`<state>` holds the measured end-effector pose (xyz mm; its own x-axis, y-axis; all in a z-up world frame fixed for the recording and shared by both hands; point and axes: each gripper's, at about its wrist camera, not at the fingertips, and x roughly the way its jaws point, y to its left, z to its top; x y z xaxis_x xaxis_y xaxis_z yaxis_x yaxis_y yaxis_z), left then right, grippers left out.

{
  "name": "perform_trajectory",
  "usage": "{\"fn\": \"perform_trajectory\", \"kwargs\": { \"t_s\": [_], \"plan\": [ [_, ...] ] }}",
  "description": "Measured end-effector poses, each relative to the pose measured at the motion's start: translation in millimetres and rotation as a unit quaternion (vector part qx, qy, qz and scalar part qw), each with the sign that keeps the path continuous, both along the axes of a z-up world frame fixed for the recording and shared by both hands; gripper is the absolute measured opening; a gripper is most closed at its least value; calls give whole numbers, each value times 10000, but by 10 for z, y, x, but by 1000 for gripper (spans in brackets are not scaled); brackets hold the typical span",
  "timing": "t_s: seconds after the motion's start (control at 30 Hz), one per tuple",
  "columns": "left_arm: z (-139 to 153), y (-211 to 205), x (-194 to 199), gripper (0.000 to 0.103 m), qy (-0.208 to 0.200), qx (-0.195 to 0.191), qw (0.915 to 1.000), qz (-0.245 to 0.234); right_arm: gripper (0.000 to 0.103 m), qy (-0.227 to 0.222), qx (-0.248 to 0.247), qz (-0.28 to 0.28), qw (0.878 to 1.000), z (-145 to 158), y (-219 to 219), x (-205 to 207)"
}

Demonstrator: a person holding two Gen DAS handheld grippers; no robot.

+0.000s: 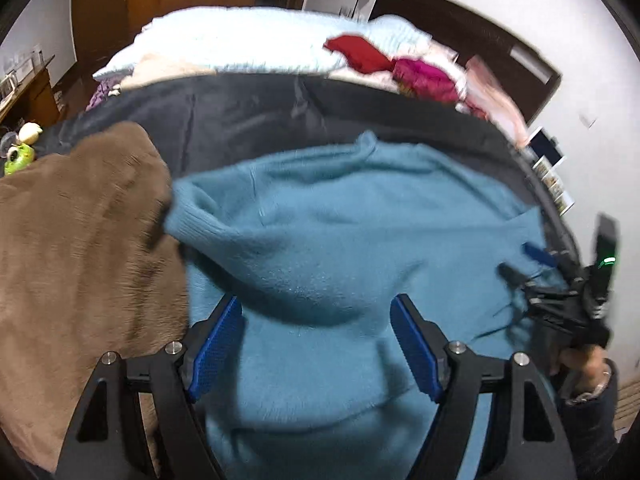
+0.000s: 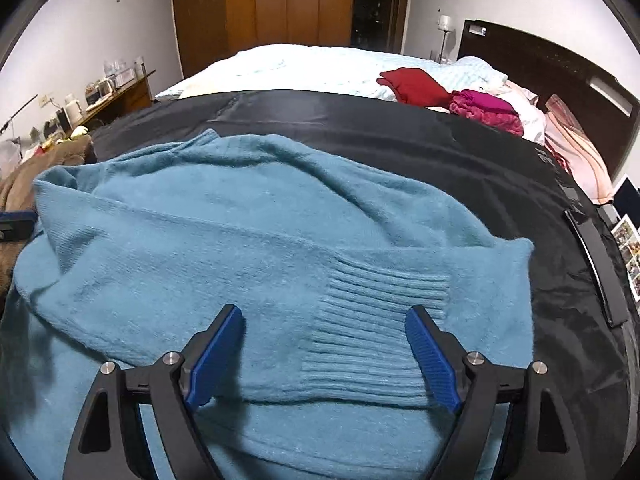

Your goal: Fold clothes

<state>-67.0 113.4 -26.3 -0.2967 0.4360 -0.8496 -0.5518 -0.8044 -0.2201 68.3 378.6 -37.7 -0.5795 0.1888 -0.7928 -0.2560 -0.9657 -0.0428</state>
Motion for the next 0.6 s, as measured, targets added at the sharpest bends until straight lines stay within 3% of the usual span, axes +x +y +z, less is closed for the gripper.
{"fn": "perform_trajectory", "kwargs": {
  "t_s": [0.17,0.3,0.6],
  "plan": [
    [-95,117,-324,79,1,21,9987,501,98,64,11,-153,9999,-34,28,22],
    [-119,191,-513,79,7,-176,9957,910,102,30,-26,-262,9996,-59,81,-1],
    [-209,296,-413,79,561,-1021,9906,713,102,30,-148,-298,9994,-71,145,5]
  ]
}}
